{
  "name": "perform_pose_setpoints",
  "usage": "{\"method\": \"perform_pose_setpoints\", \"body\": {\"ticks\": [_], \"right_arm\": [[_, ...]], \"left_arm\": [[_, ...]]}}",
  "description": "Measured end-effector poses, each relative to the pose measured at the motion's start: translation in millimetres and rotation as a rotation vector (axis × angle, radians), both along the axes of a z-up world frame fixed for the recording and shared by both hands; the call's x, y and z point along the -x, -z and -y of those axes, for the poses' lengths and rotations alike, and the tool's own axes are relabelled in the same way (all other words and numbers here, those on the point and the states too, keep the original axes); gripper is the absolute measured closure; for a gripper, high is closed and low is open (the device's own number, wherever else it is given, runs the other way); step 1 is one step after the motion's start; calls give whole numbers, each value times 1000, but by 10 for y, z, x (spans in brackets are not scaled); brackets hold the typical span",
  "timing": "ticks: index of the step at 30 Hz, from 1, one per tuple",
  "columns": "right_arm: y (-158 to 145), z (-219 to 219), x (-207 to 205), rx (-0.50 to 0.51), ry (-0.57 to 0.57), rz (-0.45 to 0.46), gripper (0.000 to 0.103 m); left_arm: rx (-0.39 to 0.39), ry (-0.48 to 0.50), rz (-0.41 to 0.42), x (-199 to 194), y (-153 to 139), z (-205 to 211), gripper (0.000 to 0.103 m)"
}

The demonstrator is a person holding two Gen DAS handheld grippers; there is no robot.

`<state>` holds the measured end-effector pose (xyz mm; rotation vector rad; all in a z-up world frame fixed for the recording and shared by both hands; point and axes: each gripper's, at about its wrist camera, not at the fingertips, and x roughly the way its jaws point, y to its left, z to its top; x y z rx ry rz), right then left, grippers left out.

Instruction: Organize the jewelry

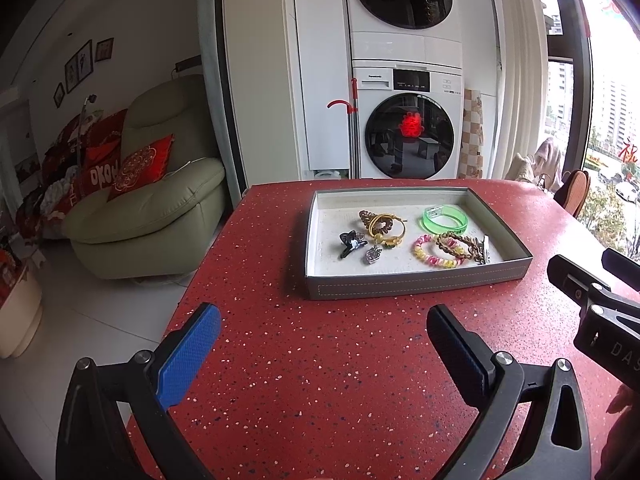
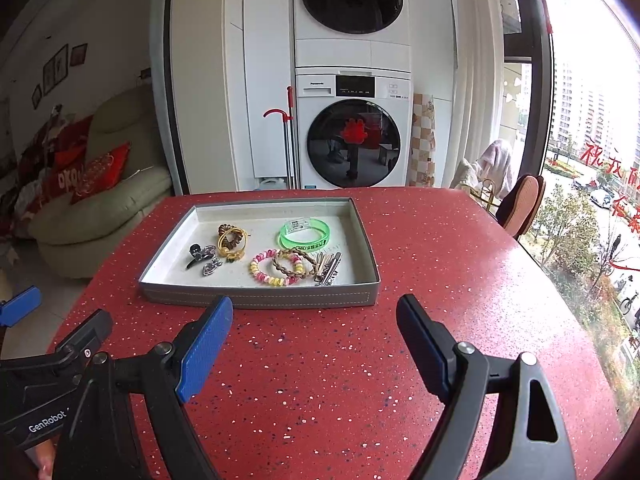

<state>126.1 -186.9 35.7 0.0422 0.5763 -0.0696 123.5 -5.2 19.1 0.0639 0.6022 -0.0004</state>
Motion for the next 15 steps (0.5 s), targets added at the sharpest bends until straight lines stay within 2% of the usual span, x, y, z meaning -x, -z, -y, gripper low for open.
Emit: {"method": "perform_pose_setpoints", "body": {"ticks": [15], "right_arm": [[0,6,-1,0,-1,0,17]], "left_arm": [[-2,4,-1,-9,-6,-11,0]]}}
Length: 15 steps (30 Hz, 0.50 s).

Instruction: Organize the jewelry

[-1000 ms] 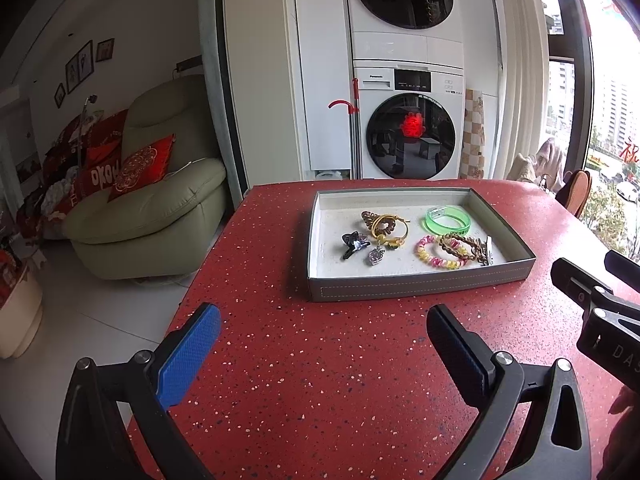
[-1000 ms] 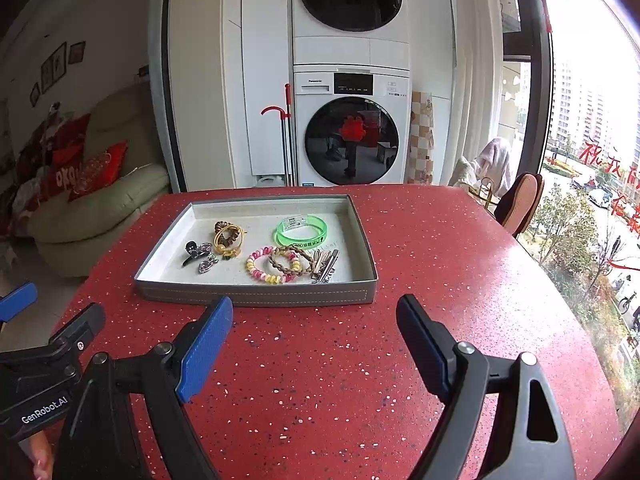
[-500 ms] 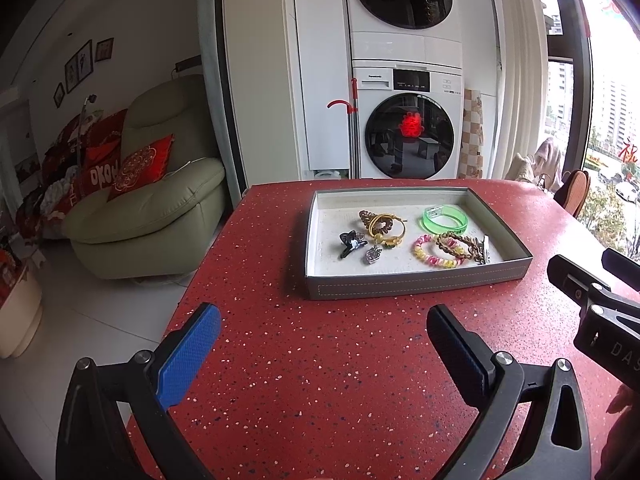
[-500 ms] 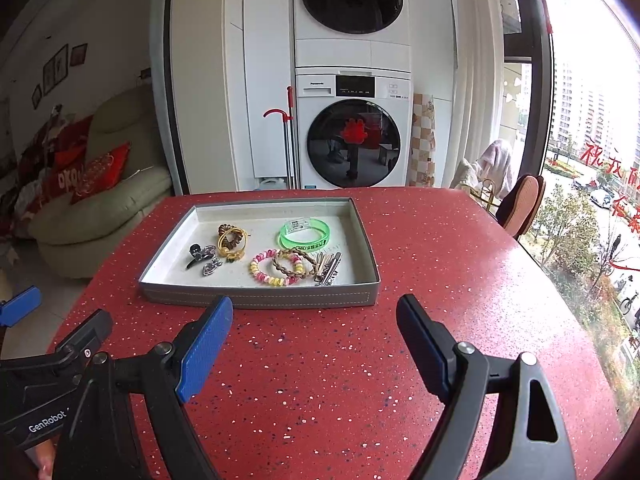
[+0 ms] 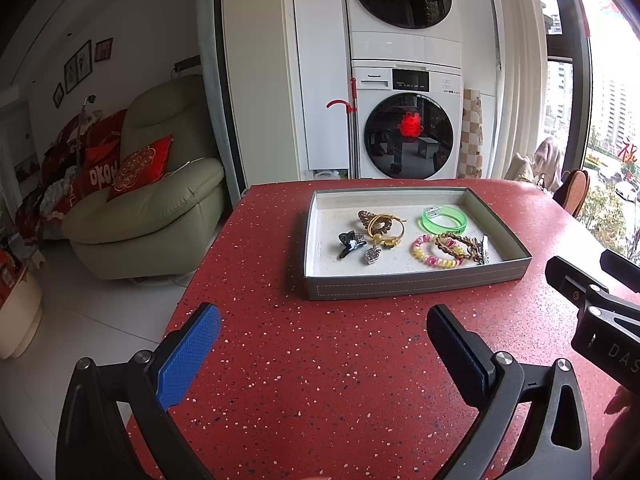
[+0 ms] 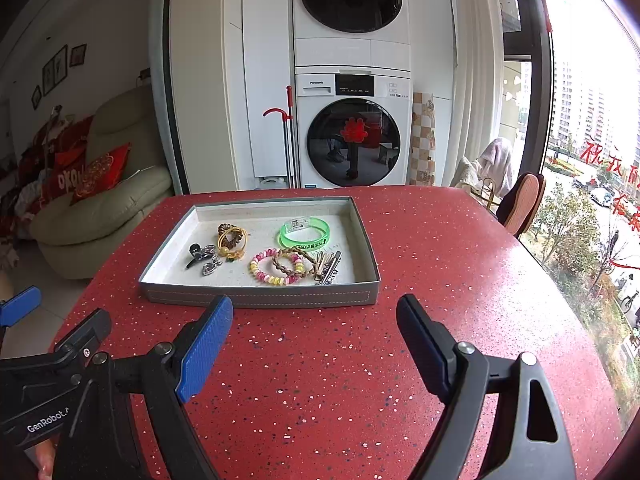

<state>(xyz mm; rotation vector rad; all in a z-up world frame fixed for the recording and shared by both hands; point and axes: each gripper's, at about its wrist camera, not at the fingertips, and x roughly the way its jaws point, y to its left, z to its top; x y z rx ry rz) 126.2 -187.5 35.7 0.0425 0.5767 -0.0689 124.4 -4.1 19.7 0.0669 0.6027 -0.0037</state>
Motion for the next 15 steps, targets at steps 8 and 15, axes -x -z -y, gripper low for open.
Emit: {"method": "perform_pose_setpoints", "body": {"ticks": [8,15], "right_arm": [[0,-4,3,0,0,0,17],[0,-3,1,-1,-1,-1,17]], "left_arm": [[-1,-1,-4,-4,3,4,0],[-1,-2,-4,-4,1,4,0]]}}
